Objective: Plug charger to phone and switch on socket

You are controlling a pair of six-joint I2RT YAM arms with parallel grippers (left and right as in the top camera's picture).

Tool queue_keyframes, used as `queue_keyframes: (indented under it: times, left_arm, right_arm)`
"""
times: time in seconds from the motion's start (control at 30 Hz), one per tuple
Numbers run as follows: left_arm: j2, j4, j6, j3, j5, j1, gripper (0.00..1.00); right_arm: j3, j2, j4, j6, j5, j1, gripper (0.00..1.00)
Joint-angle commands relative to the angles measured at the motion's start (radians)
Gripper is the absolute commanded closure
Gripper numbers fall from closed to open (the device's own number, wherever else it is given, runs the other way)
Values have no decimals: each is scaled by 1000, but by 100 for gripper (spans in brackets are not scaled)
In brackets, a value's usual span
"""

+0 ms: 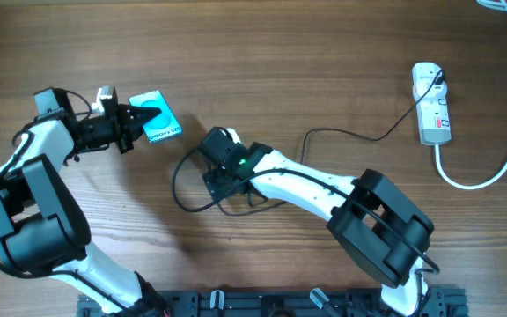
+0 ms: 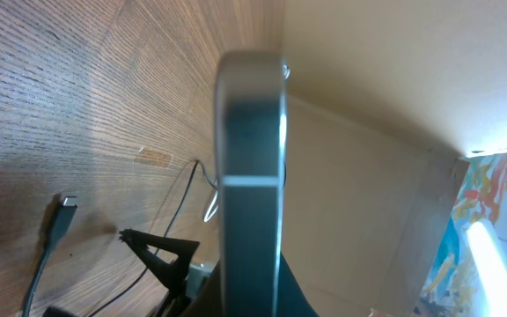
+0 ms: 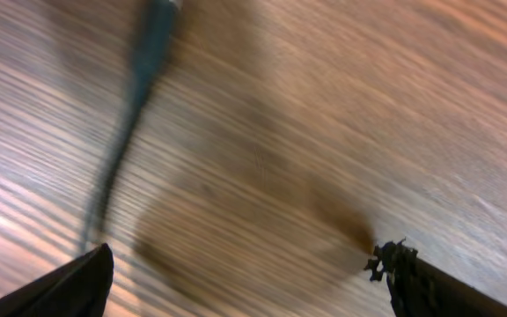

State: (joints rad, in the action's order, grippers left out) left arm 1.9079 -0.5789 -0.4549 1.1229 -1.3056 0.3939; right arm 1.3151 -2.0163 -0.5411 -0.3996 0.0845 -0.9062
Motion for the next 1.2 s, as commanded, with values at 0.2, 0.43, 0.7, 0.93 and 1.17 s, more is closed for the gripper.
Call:
queue_keyframes:
  times: [0.2,0.43,0.7,0.93,1.17]
  left_arm:
    - [3,3,-6,3,-27,4,94]
    - [3,3,-5,3,-27,4,93]
    - [3,4,-6,3,-27,4,93]
    - [3,3,-6,3,-27,4,94]
    - [3,3,-5,3,-27,4,94]
  right_arm:
    - [0,-23,137,8,-53,-6,0]
    - [0,-89,124,60,8,-11,0]
    - [20,-149,50,74,103,-21,0]
    - [178,-147,-418,85,194,18,0]
    - [126,-147,-613,85,290,127,0]
